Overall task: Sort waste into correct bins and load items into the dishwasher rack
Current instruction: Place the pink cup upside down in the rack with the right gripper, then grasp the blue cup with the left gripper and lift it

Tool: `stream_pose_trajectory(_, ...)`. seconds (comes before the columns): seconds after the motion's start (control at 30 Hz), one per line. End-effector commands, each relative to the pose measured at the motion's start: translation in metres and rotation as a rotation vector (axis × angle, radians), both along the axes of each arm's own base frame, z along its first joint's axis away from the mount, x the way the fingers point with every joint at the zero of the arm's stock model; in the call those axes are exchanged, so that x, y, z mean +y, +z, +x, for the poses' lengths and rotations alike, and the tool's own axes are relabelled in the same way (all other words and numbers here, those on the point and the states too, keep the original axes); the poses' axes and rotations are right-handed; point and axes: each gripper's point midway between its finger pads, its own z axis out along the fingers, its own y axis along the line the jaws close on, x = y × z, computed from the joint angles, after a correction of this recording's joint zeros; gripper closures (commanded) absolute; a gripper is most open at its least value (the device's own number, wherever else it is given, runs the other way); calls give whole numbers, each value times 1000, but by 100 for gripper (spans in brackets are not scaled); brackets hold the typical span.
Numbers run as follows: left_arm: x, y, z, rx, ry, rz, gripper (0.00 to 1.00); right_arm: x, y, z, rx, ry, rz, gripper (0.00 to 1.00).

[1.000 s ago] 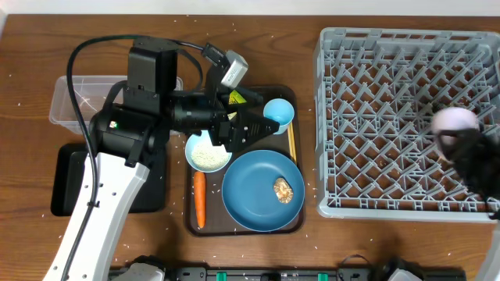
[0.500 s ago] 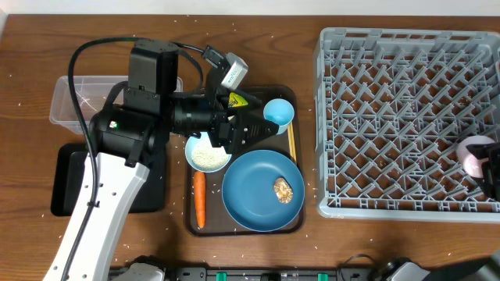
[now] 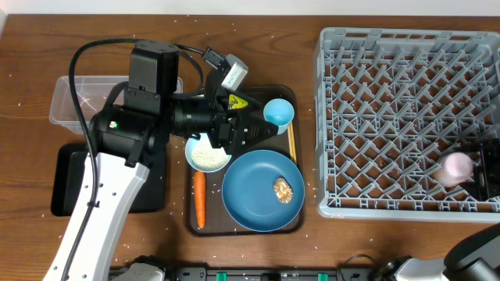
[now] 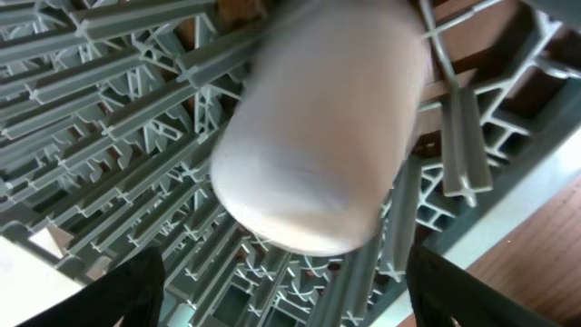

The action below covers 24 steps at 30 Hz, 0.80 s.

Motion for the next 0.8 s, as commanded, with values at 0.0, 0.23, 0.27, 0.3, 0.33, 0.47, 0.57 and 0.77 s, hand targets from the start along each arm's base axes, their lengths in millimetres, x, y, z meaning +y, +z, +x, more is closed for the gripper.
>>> stream_pose_trajectory(0.0, 16, -11, 23, -46, 151, 124, 9, 0, 17, 10, -81, 13, 5, 21)
stream_pose_trajectory(0.23, 59, -68, 79, -81, 470, 468, 10, 21, 84, 24, -328, 140, -86, 22)
stream_pose_trajectory(0.27, 60, -76, 87, -82, 489, 498, 10, 28, 95, 24, -367, 168, -105, 22)
stream_pose_trajectory(0.3, 60, -84, 93, -79, 496, 516, 11, 37, 107, 25, -413, 211, -135, 22)
stream_pose_trajectory(0.33, 57, -92, 100, -74, 494, 526, 12, 46, 117, 25, -449, 252, -161, 22)
stream_pose_trajectory(0.47, 36, -133, 128, -42, 458, 547, 20, 90, 151, 17, -555, 444, -281, 21)
stream_pose_trajectory(0.57, 19, -168, 143, 2, 440, 560, 21, 113, 159, 9, -563, 527, -339, 20)
stream_pose_trajectory(0.77, 6, -233, 159, 96, 452, 628, 22, 132, 151, -6, -478, 601, -374, 19)
